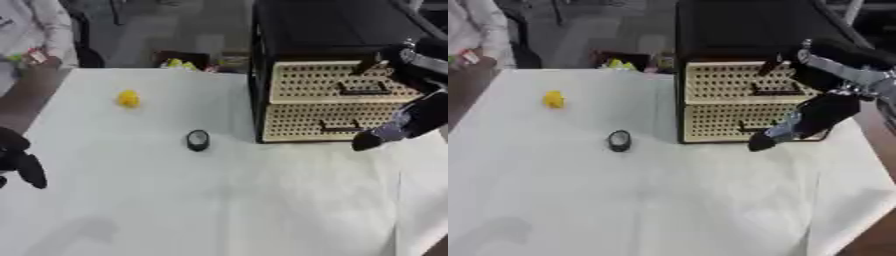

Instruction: Pick up objects from table and place into drawer.

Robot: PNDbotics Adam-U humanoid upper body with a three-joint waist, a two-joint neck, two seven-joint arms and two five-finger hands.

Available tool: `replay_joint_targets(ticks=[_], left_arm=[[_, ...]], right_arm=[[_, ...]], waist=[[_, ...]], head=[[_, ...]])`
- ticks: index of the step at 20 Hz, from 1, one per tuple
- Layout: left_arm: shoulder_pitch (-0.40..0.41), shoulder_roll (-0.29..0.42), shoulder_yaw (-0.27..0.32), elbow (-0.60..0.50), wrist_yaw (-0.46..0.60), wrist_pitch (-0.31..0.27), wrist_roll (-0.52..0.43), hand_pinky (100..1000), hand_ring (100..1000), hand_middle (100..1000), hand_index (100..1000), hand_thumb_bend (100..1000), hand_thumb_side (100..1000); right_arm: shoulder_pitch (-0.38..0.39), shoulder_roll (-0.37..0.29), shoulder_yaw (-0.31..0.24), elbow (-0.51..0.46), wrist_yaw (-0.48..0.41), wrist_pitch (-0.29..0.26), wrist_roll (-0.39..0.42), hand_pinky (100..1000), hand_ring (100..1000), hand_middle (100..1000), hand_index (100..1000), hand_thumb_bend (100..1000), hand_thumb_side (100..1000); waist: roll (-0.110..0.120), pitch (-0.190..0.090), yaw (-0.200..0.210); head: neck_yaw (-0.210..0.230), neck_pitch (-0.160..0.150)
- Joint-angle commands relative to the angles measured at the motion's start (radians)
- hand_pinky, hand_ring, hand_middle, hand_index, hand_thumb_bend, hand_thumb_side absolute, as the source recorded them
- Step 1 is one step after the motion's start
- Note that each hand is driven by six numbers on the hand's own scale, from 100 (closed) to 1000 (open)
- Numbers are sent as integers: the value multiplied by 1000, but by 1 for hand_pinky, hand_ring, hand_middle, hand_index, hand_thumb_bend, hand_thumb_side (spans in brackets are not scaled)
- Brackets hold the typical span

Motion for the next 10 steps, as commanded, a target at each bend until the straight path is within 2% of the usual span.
replay_joint_targets(ticks=[1,10], left_arm=[[-3,12,4,-18,-4,-1,-3,504,561,712,780,100,915],[-1,9,3,-18,-9,0,-4,504,561,713,779,100,918]], right_arm=[[-18,-15,-7,27,35,-9,-4,100,100,100,801,1000,618],[-22,-9,-2,112,71,-27,-5,100,100,100,794,1000,642]], waist=[[1,-12,2],[3,-11,2]], head=[[0,-11],[-1,-14]])
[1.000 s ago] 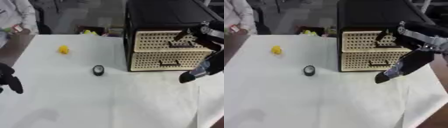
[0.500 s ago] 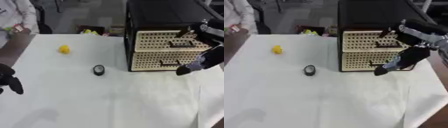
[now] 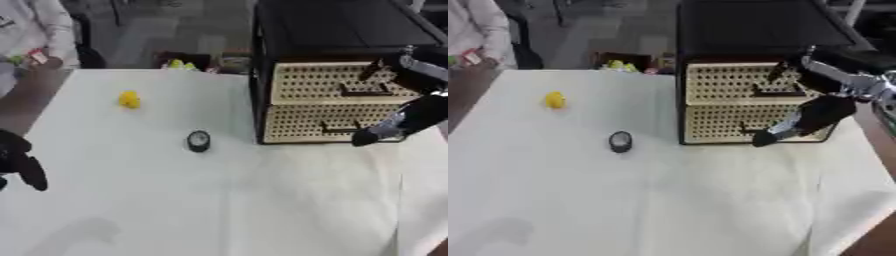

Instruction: Pick up objects from table and place into drawer.

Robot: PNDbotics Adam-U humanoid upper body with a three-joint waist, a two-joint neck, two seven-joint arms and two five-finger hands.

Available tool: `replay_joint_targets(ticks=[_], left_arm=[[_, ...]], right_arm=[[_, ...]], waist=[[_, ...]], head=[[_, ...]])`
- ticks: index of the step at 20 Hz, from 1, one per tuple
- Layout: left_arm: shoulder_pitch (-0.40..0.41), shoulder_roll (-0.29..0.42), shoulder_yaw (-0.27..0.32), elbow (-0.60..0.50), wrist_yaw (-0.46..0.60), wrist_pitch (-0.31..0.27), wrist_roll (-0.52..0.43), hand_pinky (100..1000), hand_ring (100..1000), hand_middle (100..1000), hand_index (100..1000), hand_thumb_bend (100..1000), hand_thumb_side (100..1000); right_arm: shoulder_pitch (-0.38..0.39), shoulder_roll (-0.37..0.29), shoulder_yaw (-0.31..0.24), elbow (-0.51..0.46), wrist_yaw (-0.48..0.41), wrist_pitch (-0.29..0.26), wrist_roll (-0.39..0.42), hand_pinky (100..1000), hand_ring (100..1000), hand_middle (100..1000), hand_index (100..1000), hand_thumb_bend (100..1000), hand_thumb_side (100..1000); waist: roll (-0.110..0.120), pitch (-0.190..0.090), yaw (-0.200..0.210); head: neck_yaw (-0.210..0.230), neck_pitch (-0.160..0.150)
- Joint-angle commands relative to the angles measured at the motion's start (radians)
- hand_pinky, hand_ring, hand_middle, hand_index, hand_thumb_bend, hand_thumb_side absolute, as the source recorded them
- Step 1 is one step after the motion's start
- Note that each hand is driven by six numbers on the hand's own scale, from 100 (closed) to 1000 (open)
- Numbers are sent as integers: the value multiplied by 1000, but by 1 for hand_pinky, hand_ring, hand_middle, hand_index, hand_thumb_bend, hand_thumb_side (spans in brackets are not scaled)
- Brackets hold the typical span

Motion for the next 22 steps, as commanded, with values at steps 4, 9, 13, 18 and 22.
replay_joint_targets(ticks=[4,9,13,18,22], left_arm=[[-2,9,3,-18,-3,-1,-2,504,561,713,779,100,916],[-3,7,2,-18,-4,1,-2,505,560,713,779,100,918],[-3,5,1,-18,-6,2,-3,505,560,713,779,100,919],[-4,4,1,-18,-6,4,-3,505,560,713,778,100,920],[-5,4,0,-18,-5,4,-3,505,560,713,778,100,920]], right_arm=[[-21,-14,-6,54,32,-19,-10,100,100,100,793,1000,651],[-32,-5,-9,111,62,-39,-38,100,100,100,792,1000,652],[-39,2,-6,138,65,-58,-51,100,100,100,791,1000,653],[-48,8,3,147,61,-73,-52,100,100,100,790,1000,657],[-58,13,13,162,71,-78,-53,100,100,100,789,1000,666]], waist=[[2,-12,2],[3,-11,3],[3,-10,4],[3,-9,6],[3,-9,9]], head=[[-1,-10],[-1,-13],[-2,-13],[-3,-14],[-3,-16]])
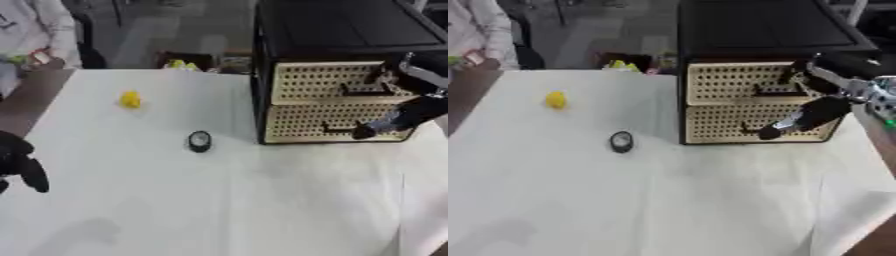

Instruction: Pick up objects from table and place into drawer.

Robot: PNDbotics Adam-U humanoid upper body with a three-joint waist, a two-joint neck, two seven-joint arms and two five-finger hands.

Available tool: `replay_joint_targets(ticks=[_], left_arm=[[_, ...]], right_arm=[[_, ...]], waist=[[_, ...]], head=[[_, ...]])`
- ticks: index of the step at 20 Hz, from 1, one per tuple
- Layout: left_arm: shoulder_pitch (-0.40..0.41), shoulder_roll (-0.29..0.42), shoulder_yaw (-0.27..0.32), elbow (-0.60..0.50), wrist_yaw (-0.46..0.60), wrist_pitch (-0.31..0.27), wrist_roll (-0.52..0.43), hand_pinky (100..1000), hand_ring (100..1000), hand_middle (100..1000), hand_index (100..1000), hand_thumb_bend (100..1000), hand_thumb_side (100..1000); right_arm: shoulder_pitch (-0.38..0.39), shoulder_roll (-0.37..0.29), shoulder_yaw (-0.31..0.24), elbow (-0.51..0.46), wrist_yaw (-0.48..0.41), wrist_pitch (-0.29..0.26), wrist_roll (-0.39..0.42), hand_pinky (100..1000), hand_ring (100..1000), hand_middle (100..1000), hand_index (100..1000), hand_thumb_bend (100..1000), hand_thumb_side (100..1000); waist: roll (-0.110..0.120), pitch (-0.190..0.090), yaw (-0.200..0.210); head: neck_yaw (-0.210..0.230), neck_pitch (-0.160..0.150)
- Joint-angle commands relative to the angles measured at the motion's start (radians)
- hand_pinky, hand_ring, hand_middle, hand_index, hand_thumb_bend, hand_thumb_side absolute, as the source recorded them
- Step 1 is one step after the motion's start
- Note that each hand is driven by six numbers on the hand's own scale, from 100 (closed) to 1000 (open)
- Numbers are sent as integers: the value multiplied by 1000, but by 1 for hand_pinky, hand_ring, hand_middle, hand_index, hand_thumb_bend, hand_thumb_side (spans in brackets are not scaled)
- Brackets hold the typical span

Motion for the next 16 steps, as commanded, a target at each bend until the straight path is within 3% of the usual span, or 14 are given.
replay_joint_targets(ticks=[1,16], left_arm=[[-7,12,1,-18,2,3,-1,506,560,714,778,100,921],[-8,12,-1,-18,2,4,0,506,560,714,777,100,921]], right_arm=[[-22,-13,-3,8,14,-8,-1,100,100,100,788,1000,671],[-25,-13,30,56,68,-49,35,100,100,100,737,991,741]], waist=[[-1,-11,2],[-3,-11,4]], head=[[-2,-14],[-1,-16]])
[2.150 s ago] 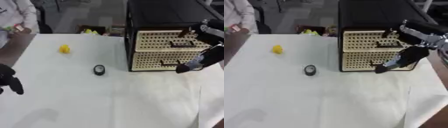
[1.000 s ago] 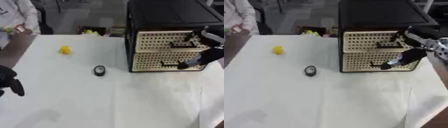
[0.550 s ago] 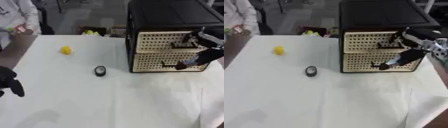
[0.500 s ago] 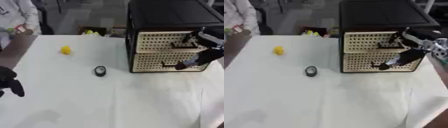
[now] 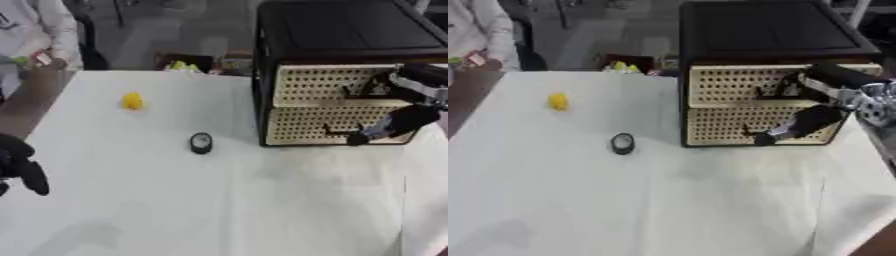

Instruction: Pick up objects from table and place into drawer.

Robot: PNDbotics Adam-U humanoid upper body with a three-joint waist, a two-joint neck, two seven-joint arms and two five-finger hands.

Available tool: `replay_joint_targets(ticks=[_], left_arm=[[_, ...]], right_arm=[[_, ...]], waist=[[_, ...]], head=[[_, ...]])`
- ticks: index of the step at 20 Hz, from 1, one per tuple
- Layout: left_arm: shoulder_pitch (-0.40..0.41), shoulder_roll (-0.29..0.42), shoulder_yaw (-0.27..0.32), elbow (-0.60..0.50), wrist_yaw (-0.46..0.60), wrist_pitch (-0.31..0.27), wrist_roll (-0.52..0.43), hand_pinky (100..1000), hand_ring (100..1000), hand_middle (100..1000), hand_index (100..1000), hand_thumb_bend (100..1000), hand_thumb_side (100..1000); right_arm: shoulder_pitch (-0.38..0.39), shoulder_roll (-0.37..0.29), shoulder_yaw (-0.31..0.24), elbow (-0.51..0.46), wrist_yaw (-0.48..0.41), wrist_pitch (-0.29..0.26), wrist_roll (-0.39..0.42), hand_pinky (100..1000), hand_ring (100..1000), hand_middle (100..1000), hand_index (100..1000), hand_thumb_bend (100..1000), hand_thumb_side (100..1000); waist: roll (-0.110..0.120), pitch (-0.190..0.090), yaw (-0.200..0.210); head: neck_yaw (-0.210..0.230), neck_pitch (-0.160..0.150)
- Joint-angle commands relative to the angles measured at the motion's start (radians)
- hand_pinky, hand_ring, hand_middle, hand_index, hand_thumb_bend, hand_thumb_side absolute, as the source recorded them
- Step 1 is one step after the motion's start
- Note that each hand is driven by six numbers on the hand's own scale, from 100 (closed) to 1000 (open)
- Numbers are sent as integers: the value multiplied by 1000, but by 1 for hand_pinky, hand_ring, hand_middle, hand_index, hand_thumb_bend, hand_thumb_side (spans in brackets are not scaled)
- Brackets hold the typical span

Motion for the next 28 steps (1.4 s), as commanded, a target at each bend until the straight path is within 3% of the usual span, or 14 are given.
replay_joint_targets(ticks=[1,16,28], left_arm=[[-8,12,2,-18,3,3,1,506,560,714,777,100,920],[-7,13,1,-18,4,5,3,507,559,714,777,100,918],[-5,15,1,-18,4,5,5,508,558,714,776,100,920]], right_arm=[[-12,-22,-2,15,16,-11,6,100,100,100,736,991,741],[-4,-23,-7,13,-2,-19,7,100,100,100,678,1000,722],[43,-51,-22,-77,-68,6,-5,100,100,100,661,1000,694]], waist=[[1,-13,0],[1,-18,-4],[-1,-19,-10]], head=[[-1,-10],[2,-14],[6,-18]])
